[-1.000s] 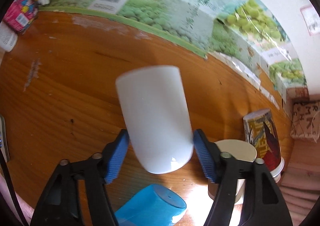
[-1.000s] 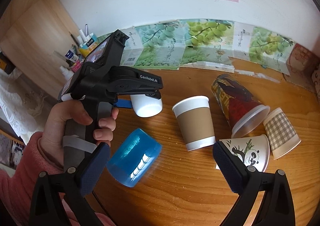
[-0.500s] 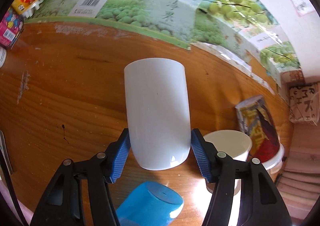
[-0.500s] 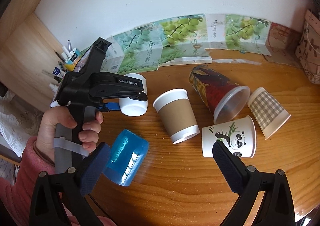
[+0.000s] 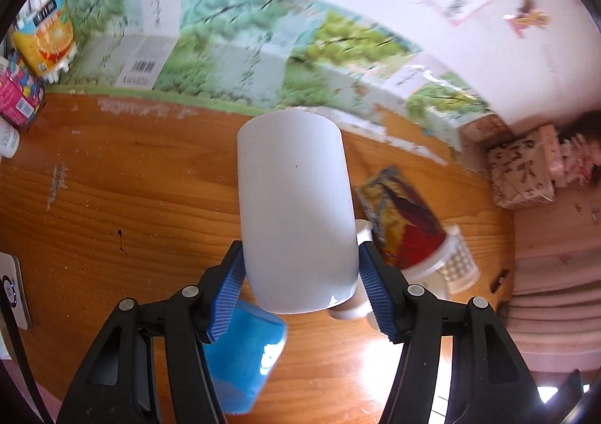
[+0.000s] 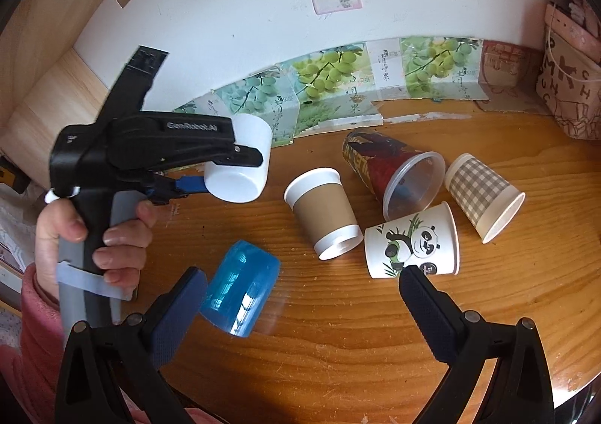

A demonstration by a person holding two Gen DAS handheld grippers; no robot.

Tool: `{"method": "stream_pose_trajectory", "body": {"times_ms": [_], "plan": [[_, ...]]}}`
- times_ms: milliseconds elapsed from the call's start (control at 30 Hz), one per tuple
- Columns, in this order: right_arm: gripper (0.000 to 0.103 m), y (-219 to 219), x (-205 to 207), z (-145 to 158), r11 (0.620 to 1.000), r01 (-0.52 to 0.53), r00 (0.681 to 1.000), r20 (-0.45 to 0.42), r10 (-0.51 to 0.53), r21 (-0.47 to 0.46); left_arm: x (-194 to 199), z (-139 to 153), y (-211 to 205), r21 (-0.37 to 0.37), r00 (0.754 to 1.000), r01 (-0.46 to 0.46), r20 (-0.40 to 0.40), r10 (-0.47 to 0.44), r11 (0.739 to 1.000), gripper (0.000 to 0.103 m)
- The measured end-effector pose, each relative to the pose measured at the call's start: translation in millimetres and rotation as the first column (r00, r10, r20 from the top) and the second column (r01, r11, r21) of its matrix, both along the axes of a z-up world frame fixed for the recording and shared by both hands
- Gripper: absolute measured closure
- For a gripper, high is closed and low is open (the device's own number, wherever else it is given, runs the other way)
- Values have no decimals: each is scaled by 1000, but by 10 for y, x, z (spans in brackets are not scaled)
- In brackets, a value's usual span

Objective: Flip cup upright
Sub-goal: 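Lift the white cup with the left tool toward the right tool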

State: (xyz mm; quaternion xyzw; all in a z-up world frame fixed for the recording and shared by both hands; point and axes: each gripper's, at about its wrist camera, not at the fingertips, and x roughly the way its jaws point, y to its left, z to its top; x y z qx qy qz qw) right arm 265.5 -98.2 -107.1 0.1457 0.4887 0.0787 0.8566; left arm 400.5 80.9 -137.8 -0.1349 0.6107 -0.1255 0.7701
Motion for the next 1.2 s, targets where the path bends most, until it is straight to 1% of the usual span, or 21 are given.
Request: {"method": "stream_pose_trajectory", "body": {"times_ms": [133,233,367,467,533,633,767,800,867,933,967,1033,1200], "plan": [[1,-129,-136,43,1000,18,1000,16,-18,2,-194,188,-143,7,998,41,37,-41,999,39],[1,-276,-252,60,999,39,999,18,-39,24,-365,282,-261,25,996,62,58,-63,998,39],[0,-523,-387,73,993,75,997,19,-76,90,-653,393,-441,65,990,91,104,-98,994,39],[1,-731,-467,34,981,110,994,-1,-111,158,-844,425,-561,78,984,120,121,-129,990,39],[1,-891,-530,-20,962,145,989,-27,-142,231,-1006,436,-650,78,979,146,132,-155,986,39],[1,-1095,-615,-107,915,192,981,-72,-178,354,-1234,410,-765,84,972,169,148,-180,982,39],[1,-1365,-735,-269,824,258,966,-147,-213,505,-1473,314,-898,96,965,191,165,-205,977,39],[0,-1425,-765,-314,799,274,961,-168,-218,535,-1518,300,-924,94,965,190,166,-203,977,39],[0,-1515,-807,-386,765,294,955,-199,-218,573,-1620,223,-966,67,966,192,161,-201,979,39],[0,-1579,-837,-438,751,304,952,-222,-213,586,-1702,168,-1001,32,965,205,161,-207,978,39],[1,-1600,-844,-457,750,306,950,-232,-206,586,-1746,132,-1021,11,964,208,165,-207,978,39],[1,-1629,-854,-495,754,307,948,-251,-193,581,-1814,76,-1068,-7,964,208,170,-204,978,39],[0,-1698,-886,-604,759,299,944,-296,-147,578,-1959,-57,-1179,10,958,210,198,-208,978,39]]}}
